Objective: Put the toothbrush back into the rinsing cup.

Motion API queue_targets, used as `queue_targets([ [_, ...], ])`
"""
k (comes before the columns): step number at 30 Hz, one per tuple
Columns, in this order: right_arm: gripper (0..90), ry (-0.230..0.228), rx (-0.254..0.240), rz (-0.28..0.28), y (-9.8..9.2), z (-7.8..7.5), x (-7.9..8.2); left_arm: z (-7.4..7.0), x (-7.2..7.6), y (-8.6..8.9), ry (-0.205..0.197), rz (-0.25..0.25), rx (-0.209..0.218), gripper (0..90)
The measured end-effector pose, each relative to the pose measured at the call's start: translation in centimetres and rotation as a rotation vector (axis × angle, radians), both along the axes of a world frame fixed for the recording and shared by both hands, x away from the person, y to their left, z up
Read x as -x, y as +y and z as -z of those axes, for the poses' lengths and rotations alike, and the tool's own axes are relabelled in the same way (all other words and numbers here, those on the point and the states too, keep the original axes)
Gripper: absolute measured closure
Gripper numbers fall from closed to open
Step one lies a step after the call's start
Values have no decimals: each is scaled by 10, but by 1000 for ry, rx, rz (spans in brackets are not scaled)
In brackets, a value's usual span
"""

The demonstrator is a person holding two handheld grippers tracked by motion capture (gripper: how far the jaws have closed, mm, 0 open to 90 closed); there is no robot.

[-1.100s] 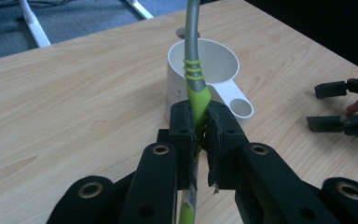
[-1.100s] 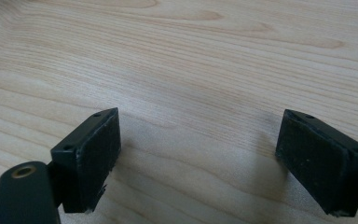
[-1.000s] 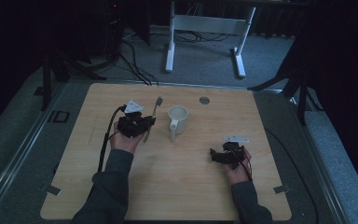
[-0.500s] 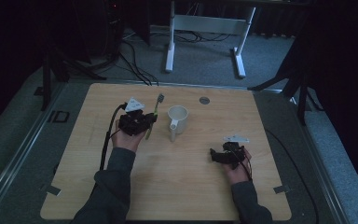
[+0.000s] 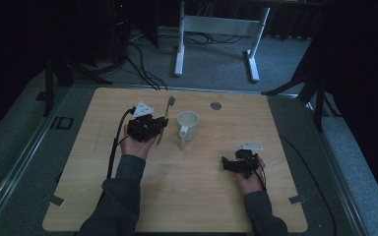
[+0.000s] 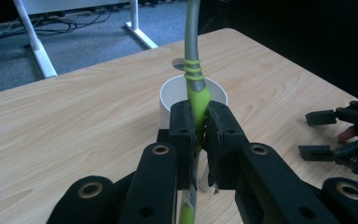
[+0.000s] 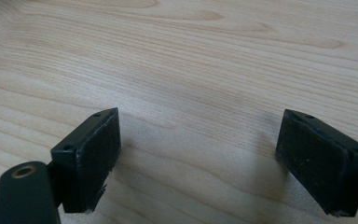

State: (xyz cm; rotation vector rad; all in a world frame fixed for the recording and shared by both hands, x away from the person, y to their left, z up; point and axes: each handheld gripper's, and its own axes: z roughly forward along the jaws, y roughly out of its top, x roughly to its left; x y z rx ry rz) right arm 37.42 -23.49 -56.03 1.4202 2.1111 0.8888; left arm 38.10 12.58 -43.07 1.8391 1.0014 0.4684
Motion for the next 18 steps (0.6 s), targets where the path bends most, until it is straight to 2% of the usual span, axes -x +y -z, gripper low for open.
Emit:
queue_targets([
  [18, 135, 0, -1, 1, 0, 0, 0, -6, 0, -5, -36, 3, 33, 816],
])
